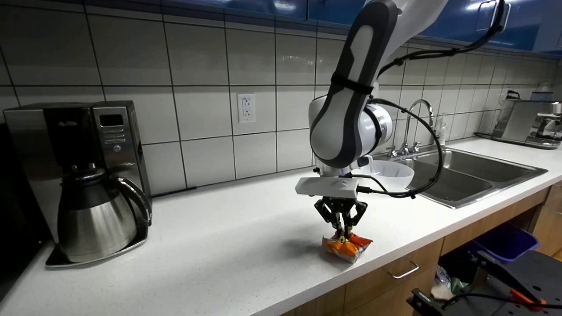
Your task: Put the orange packet in the bowl
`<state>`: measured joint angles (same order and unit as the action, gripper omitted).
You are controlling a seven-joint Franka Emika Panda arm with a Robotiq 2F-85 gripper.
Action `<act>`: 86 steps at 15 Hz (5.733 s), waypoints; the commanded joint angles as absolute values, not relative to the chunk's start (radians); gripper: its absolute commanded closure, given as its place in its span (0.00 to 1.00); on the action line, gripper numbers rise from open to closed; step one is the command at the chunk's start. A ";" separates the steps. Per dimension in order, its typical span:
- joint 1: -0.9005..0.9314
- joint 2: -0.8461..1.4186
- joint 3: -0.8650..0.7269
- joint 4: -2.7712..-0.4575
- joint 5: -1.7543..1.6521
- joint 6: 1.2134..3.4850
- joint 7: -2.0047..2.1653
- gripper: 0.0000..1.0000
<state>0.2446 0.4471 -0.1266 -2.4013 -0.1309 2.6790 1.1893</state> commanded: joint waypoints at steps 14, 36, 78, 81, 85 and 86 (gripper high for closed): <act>0.218 0.310 -0.185 -2.410 -0.149 2.637 1.172 1.00; 0.083 0.579 -0.432 -1.957 -0.187 2.575 1.284 1.00; 0.022 0.488 -0.340 -2.093 -0.151 2.659 0.949 0.00; 0.056 0.380 -0.313 -2.256 -0.174 2.701 0.869 0.00; 0.040 0.234 -0.265 -2.445 -0.164 2.709 0.691 0.00; 0.033 0.204 -0.262 -2.480 -0.161 2.704 0.649 0.00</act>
